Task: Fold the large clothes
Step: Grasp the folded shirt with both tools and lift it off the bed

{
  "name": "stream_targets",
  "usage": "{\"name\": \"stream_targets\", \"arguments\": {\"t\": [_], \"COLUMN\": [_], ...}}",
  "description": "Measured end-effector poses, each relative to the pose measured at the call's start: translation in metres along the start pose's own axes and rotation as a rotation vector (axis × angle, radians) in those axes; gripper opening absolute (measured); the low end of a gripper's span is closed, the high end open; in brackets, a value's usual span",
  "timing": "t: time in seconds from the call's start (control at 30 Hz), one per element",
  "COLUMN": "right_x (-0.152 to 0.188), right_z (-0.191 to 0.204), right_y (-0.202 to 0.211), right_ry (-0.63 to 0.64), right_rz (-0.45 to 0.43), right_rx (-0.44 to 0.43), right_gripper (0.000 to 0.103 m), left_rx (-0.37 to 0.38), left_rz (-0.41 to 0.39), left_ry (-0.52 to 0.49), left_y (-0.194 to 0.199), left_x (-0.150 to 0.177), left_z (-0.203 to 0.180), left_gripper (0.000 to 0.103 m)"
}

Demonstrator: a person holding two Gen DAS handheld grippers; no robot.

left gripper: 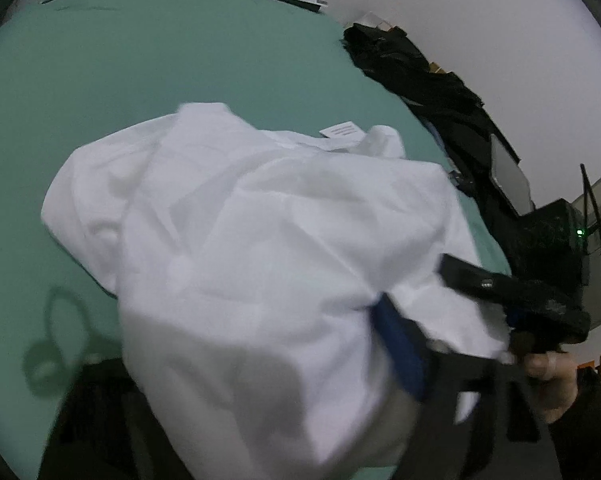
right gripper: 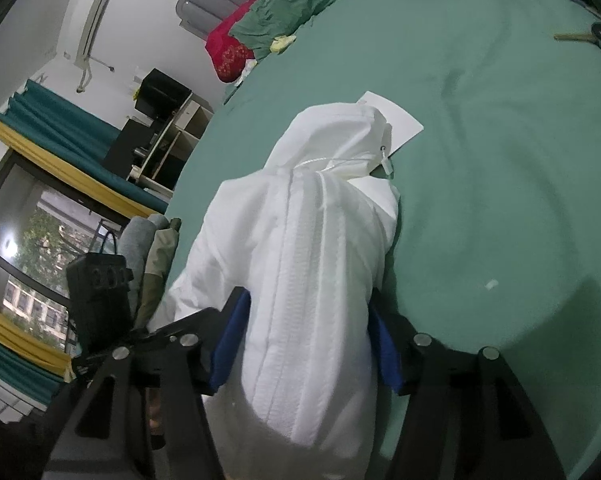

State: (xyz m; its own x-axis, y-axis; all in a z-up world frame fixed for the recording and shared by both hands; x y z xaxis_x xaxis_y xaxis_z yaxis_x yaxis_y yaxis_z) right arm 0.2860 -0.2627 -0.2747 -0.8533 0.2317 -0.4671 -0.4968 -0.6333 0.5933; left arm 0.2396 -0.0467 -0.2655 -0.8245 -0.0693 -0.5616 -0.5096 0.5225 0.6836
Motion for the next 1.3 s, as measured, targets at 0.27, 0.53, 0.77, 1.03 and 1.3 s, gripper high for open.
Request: {"name": "stream_targets", "arguments": {"t": [0.27, 0.53, 0.77, 1.03, 1.3], "right_x": [0.001, -0.001, -0.008, -0.022, -0.037], "right_z": [0.009, 0.021, 0.033, 0.073, 0.147], "right_y": [0.0, 0.014, 0.037, 0.067, 0.068], "right_ry": [0.028, 0.05, 0.071, 0.15, 0.238], "right_rz": [-0.019, -0.051, -0.095, -0.169, -0.207], "right_rx": [0.015, -0.002, -0.036, -0.058, -0.097], "right_gripper": [0.033, 0.026, 0.024, 0.024, 0.024], "left_rx": [-0.034, -0.058, -0.046, -0.016, 0.002], "left_rz": [-0.04, -0.047, -0.063, -0.133, -0.246], "left_ry": [-0.02, -0.046, -0.07, -0.083, -0.072], "left_y": [0.005, 0.021, 0.038, 0.073, 0.136], "left_x": [0.001, -0.002, -0.007, -0.024, -0.052], "left_z": [-0.017, -0.032, -0.046, -0.058, -0.042], "left_gripper": [0.028, 0.024, 0.023, 0.023, 0.023]}}
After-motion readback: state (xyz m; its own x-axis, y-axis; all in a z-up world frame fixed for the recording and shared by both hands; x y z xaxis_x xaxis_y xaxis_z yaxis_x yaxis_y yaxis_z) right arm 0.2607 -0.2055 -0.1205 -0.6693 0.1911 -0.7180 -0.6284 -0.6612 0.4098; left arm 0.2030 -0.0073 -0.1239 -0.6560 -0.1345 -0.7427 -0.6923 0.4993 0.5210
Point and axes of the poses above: each gripper's, at about its wrist camera, not at the fingertips, and y roughly against the way its jaws point, z to its left, x to its underside, the point moved 5 cm from there along -y, roughly the way its jaws point, and after that the axes turned 9 degrees about -z, right-handed, at the moved point
